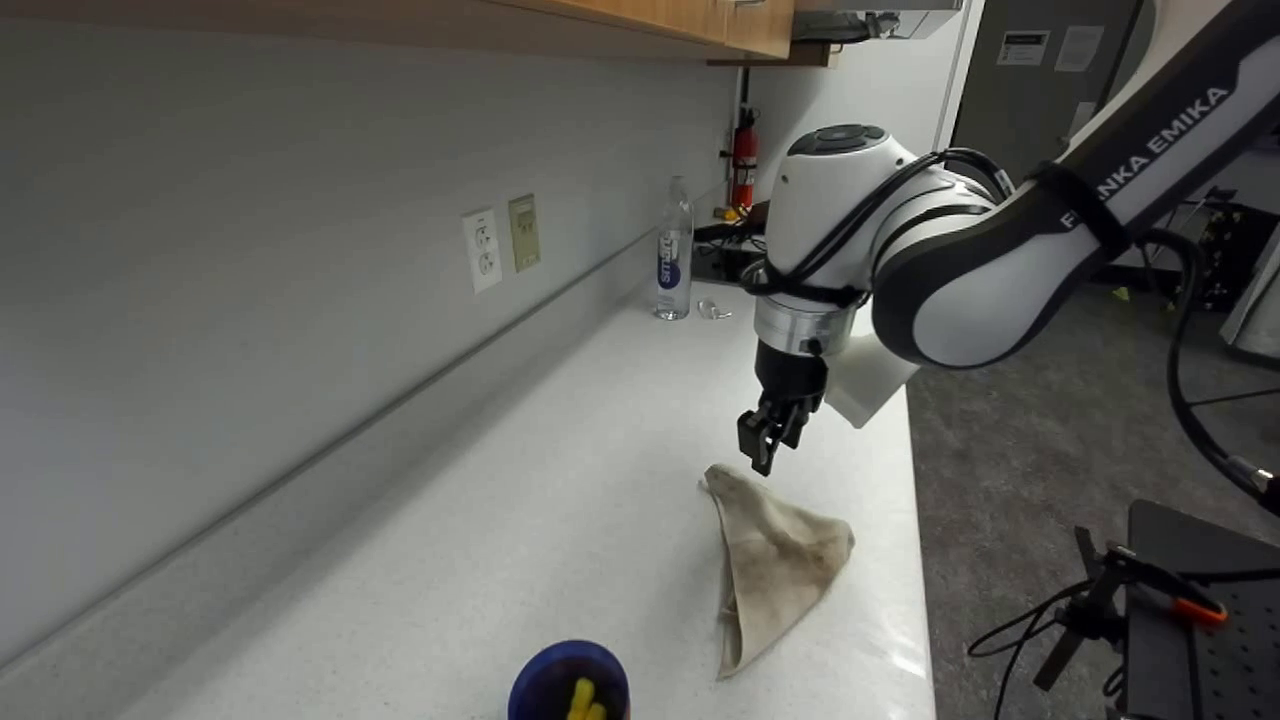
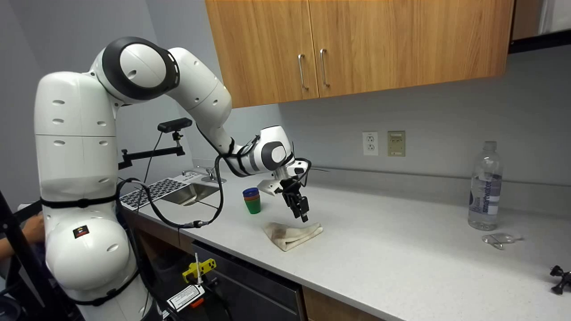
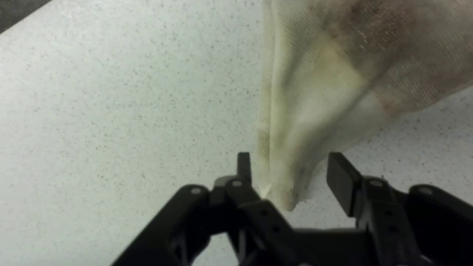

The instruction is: Fold the white towel twice

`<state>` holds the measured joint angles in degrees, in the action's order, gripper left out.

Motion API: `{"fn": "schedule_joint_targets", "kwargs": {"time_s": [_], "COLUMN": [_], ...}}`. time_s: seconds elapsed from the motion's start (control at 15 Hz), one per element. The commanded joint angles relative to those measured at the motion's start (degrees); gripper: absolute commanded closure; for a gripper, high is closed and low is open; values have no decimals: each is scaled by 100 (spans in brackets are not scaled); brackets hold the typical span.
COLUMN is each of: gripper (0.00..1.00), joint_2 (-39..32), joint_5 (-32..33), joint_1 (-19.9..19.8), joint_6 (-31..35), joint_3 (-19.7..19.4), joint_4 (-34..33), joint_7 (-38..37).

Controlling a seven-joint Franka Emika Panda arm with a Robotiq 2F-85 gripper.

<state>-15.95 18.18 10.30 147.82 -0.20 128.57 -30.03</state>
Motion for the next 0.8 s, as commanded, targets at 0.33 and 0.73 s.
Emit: {"fn": "schedule_joint_targets", "kwargs": {"time_s": [0.33, 0.73], "gripper": [0, 0], "joint_2": [202, 952], "joint_5": [-550, -1158], "joint_1": [64, 55], "joint_6": [-5, -113], "joint_3": [117, 432], "joint_4": [230, 816], "joint_7": [76, 375]}}
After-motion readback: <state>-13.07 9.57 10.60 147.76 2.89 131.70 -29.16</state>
